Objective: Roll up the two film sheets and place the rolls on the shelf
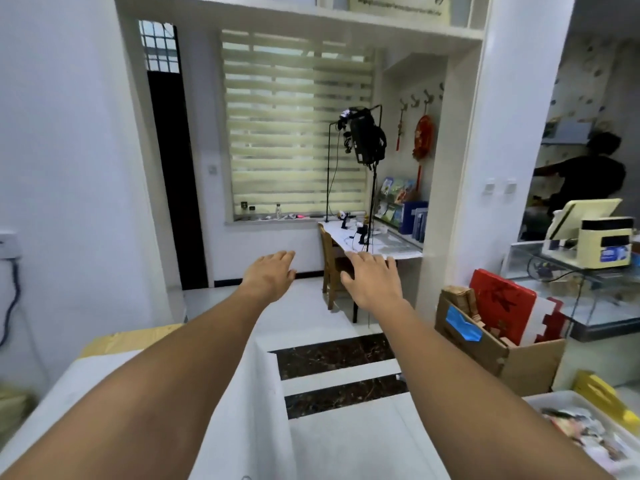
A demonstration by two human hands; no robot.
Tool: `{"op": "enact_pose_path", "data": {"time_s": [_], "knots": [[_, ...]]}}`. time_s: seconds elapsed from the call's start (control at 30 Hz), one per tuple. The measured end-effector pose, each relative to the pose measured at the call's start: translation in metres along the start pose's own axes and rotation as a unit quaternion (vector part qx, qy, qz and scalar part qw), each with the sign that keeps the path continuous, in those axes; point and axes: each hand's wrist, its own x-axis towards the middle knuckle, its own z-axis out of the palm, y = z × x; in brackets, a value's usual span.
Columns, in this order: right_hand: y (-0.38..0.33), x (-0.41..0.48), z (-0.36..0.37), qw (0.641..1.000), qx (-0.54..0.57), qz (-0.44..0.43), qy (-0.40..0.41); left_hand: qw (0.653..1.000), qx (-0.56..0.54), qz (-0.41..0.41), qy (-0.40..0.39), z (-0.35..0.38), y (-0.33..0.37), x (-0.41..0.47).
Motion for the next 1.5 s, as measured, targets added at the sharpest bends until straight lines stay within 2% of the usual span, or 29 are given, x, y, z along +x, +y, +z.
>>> {"op": "enact_pose_path", "data": {"time_s": [0.13,0.27,0.4,0.53,0.63,0.83,0.97,1.2,1.33,1.5], "knots": [[0.021,0.026,0.048,1.0,-0.007,0.001,-0.024,1.0,0.018,-0.019,-0.007,0.035,-0.004,0.031],[0.036,0.088,0.1,1.0,-0.012,0.0,-0.022,1.0,0.002,-0.012,0.003,0.085,-0.017,0.094],[0.013,0.172,0.163,1.0,-0.009,-0.003,-0.03,0.999,-0.002,-0.038,0.002,0.138,-0.057,0.153],[-0.04,0.239,0.213,0.996,0.032,-0.064,-0.053,0.994,0.021,-0.097,-0.051,0.161,-0.108,0.189],[-0.058,0.285,0.231,0.991,0.045,-0.123,-0.041,0.986,0.029,-0.157,-0.046,0.16,-0.144,0.225],[-0.066,0.332,0.247,0.978,0.119,-0.163,-0.054,0.978,0.035,-0.2,-0.036,0.17,-0.157,0.256],[-0.085,0.352,0.269,0.961,0.15,-0.225,-0.052,0.967,0.035,-0.25,-0.04,0.188,-0.167,0.254],[-0.125,0.382,0.325,0.915,0.188,-0.347,-0.085,0.922,0.051,-0.383,-0.034,0.222,-0.196,0.232],[-0.15,0.394,0.35,0.867,0.215,-0.436,-0.112,0.881,0.059,-0.467,-0.052,0.236,-0.202,0.213],[-0.187,0.389,0.374,0.799,0.228,-0.536,-0.149,0.812,0.067,-0.575,-0.072,0.243,-0.207,0.162]]}}
